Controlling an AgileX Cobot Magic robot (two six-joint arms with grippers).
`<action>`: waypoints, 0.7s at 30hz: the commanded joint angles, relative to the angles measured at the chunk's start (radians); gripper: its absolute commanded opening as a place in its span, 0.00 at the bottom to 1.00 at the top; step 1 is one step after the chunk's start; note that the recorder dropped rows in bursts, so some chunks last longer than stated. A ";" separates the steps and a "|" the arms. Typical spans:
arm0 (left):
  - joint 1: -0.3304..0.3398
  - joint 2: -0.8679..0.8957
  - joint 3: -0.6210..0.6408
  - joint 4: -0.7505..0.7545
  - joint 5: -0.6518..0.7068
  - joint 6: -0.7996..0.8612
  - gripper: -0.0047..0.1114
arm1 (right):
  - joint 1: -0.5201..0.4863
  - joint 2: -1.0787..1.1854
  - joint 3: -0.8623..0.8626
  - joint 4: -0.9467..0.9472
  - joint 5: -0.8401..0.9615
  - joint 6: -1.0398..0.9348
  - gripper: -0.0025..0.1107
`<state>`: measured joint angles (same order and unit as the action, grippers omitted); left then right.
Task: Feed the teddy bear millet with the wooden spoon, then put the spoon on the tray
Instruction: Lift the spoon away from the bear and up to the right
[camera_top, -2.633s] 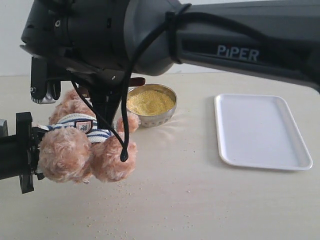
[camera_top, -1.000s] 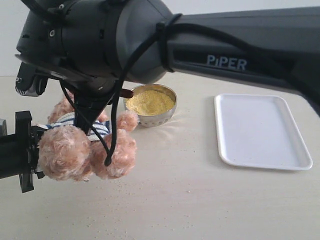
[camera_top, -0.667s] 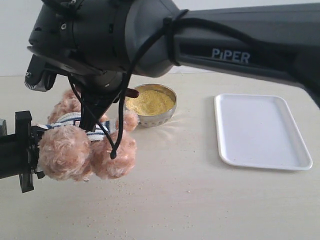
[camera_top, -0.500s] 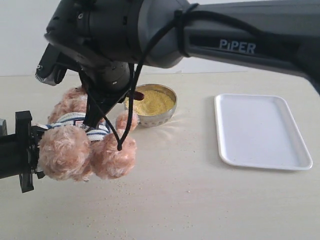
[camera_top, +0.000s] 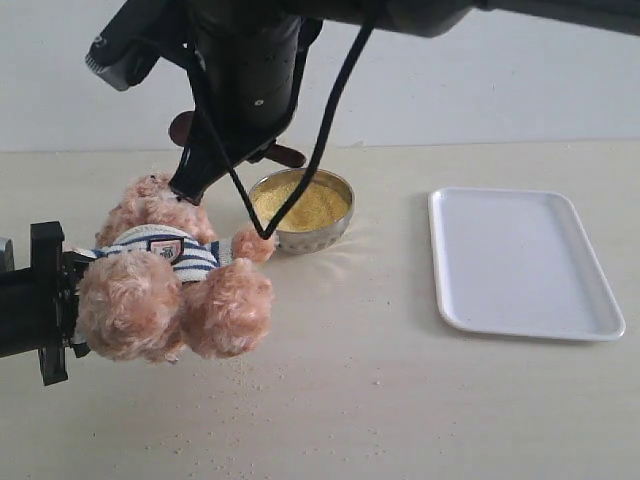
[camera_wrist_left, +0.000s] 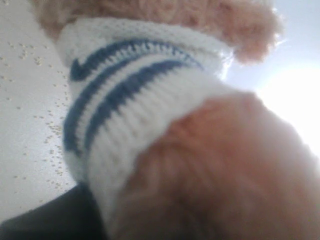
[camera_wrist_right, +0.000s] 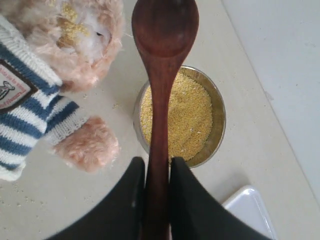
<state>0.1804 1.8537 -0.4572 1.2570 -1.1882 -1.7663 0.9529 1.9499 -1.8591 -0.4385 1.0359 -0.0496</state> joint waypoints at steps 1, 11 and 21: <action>-0.005 -0.009 -0.005 -0.001 -0.033 0.003 0.08 | -0.006 -0.071 -0.002 0.007 0.004 -0.011 0.02; -0.005 -0.009 -0.005 0.006 -0.033 0.011 0.08 | -0.166 -0.179 -0.002 0.280 -0.006 -0.024 0.02; -0.005 -0.009 -0.005 -0.011 -0.033 0.034 0.08 | -0.329 -0.224 -0.002 0.536 0.052 -0.139 0.02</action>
<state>0.1804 1.8537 -0.4572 1.2607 -1.1882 -1.7584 0.6480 1.7494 -1.8591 0.0692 1.0676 -0.1703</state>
